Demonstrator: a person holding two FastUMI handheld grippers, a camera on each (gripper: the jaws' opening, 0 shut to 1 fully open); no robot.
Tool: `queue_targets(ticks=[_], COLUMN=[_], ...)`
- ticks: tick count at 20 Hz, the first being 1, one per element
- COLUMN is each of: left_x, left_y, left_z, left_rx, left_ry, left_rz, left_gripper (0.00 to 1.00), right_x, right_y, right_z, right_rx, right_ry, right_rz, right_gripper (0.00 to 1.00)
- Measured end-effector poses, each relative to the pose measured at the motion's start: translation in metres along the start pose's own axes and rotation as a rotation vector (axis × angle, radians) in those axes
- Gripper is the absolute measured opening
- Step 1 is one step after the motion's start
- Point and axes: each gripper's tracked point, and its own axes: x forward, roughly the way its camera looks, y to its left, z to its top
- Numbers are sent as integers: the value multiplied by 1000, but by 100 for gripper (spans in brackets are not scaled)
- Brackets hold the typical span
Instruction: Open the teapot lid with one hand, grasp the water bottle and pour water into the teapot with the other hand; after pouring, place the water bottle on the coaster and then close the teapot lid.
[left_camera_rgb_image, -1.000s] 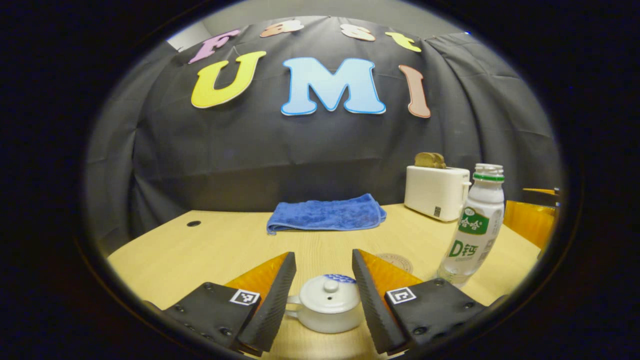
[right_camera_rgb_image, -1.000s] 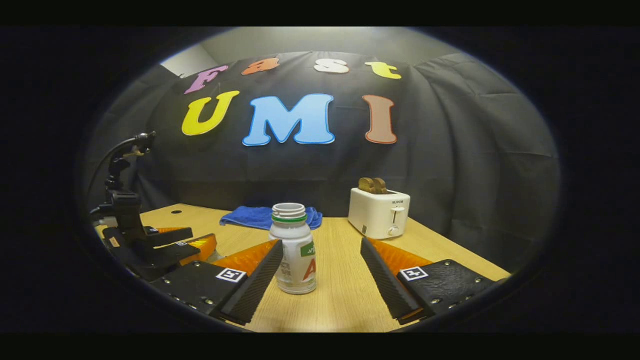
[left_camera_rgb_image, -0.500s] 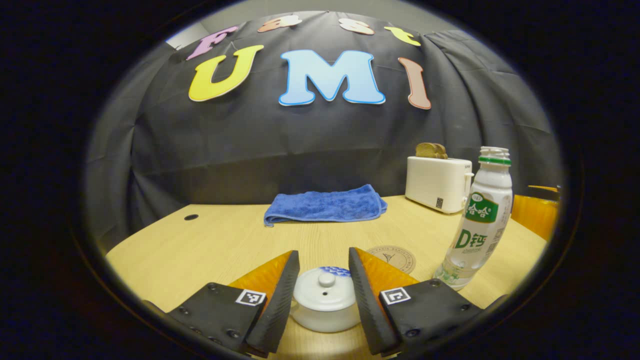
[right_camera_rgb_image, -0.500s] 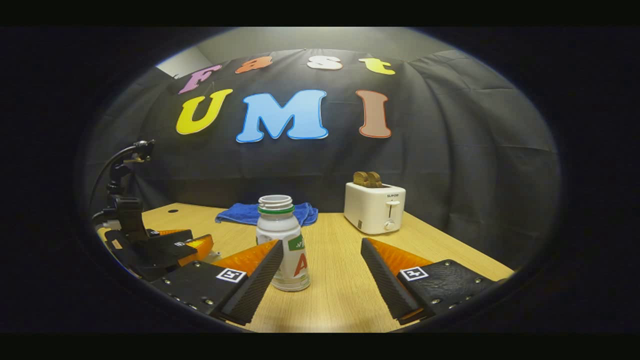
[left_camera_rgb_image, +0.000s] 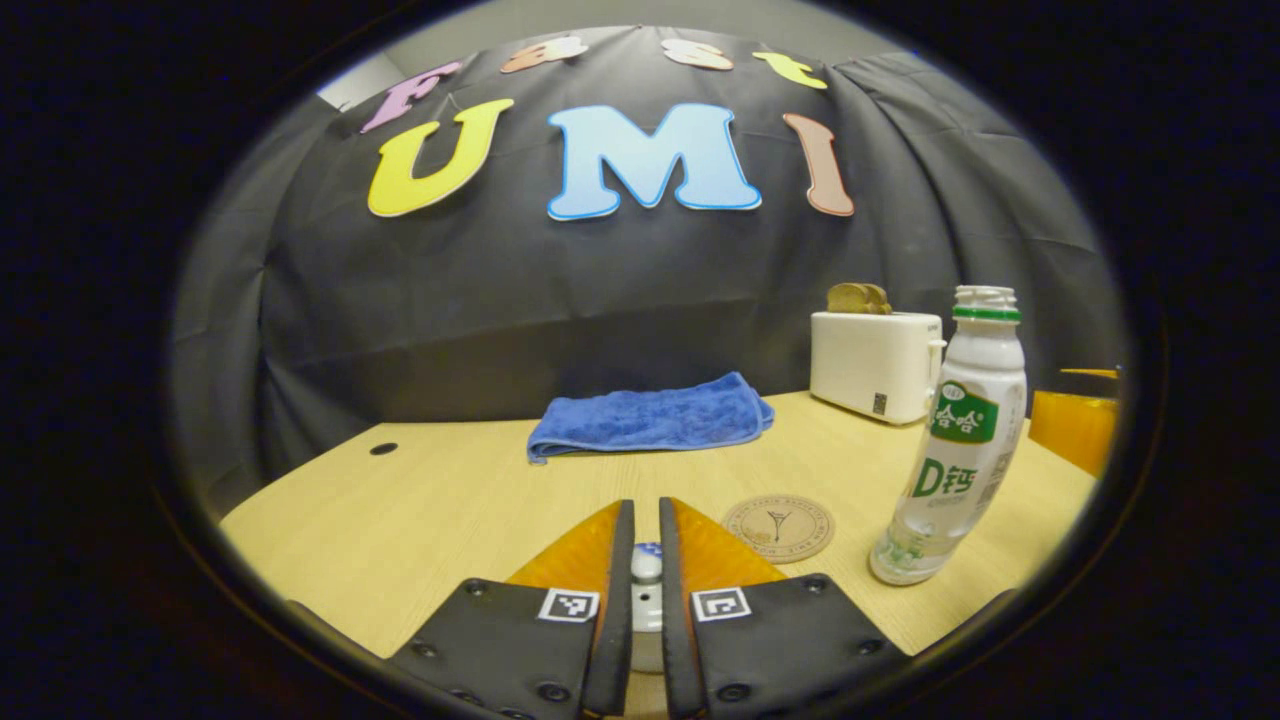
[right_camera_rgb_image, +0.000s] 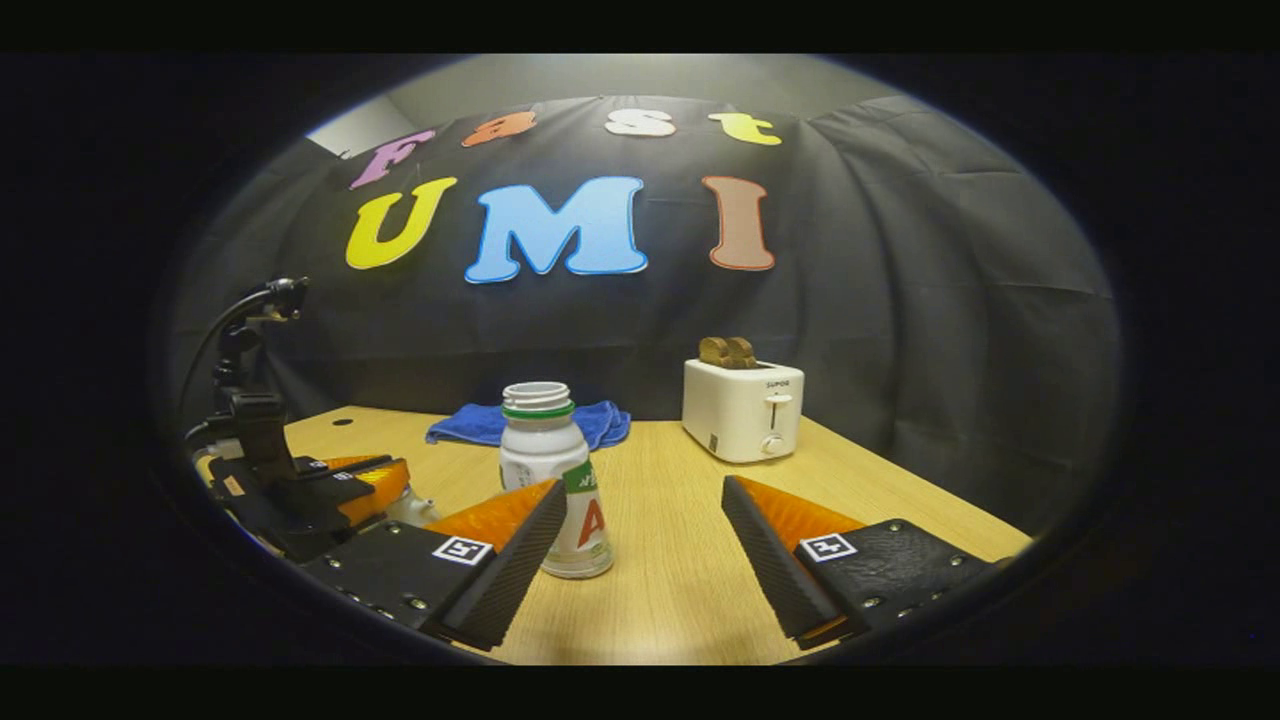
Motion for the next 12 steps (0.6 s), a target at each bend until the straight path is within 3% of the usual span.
queue_targets(ticks=[5,10,12], left_x=[2,-7,-12], left_y=[1,6,11], left_z=[4,26,38], left_rx=[-26,-74,-70], left_ry=[-14,-51,-68], left_rz=[-18,-48,-48], left_gripper=[9,12,8], right_x=[-1,-1,-2], right_y=[0,-1,2], right_z=[-5,-8,-9], right_rx=[-1,-7,-11], right_ry=[10,18,23], right_rz=[1,-1,6], right_gripper=[96,96,96])
